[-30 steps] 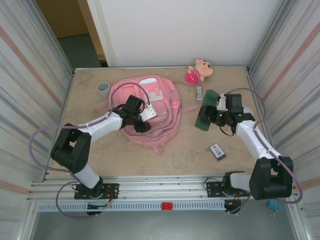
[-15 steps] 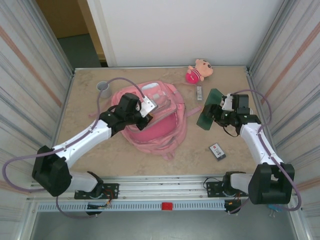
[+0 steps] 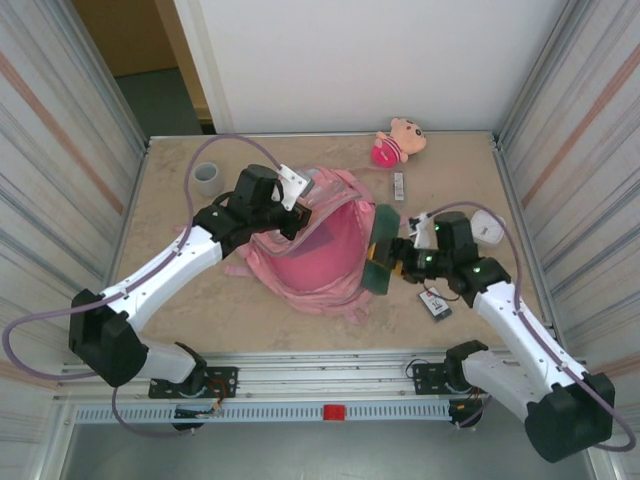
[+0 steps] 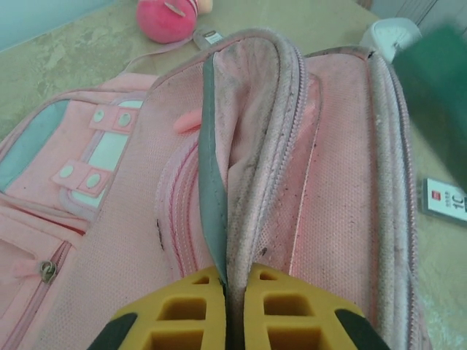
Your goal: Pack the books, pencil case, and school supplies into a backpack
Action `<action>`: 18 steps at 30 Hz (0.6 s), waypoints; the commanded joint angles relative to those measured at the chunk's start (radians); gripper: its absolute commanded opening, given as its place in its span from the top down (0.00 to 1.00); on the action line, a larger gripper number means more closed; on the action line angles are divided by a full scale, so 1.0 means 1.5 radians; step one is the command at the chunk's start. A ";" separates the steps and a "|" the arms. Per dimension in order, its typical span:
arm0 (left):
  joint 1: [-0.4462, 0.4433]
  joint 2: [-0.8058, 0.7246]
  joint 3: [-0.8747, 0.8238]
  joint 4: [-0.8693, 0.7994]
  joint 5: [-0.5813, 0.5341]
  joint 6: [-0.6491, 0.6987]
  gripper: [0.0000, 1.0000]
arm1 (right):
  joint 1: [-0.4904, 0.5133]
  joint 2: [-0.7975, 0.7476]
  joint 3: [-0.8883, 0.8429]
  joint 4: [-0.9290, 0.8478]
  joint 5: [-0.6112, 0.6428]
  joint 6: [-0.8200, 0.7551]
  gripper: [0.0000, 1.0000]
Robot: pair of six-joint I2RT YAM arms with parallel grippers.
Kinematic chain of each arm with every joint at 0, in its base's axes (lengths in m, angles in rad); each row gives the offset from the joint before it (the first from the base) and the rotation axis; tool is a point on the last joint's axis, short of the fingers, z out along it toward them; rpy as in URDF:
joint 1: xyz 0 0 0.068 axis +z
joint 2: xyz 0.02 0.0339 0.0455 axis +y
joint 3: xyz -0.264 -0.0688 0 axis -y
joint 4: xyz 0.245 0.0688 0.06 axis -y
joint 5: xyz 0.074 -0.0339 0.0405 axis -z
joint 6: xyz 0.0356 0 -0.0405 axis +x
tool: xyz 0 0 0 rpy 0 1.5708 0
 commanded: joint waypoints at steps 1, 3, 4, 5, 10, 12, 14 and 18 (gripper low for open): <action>0.003 -0.013 0.042 0.076 0.041 -0.027 1.00 | 0.056 0.015 -0.017 0.116 0.046 0.119 0.35; 0.003 -0.013 0.040 0.084 0.043 -0.030 1.00 | 0.083 0.041 -0.006 0.142 0.052 0.122 0.35; 0.004 -0.013 0.041 0.087 0.043 -0.032 1.00 | 0.094 0.072 0.001 0.155 0.051 0.122 0.35; 0.005 -0.013 0.043 0.089 0.041 -0.034 1.00 | 0.105 0.091 0.007 0.166 0.048 0.126 0.35; 0.007 -0.015 0.048 0.101 0.038 -0.037 1.00 | 0.150 0.196 0.036 0.241 0.044 0.149 0.33; 0.007 -0.015 0.047 0.104 0.036 -0.037 1.00 | 0.157 0.238 0.056 0.255 0.038 0.145 0.33; 0.008 -0.016 0.045 0.107 0.032 -0.037 1.00 | 0.166 0.277 0.076 0.261 0.045 0.135 0.33; 0.011 -0.019 0.039 0.114 0.033 -0.039 1.00 | 0.199 0.345 0.151 0.161 0.125 0.053 0.24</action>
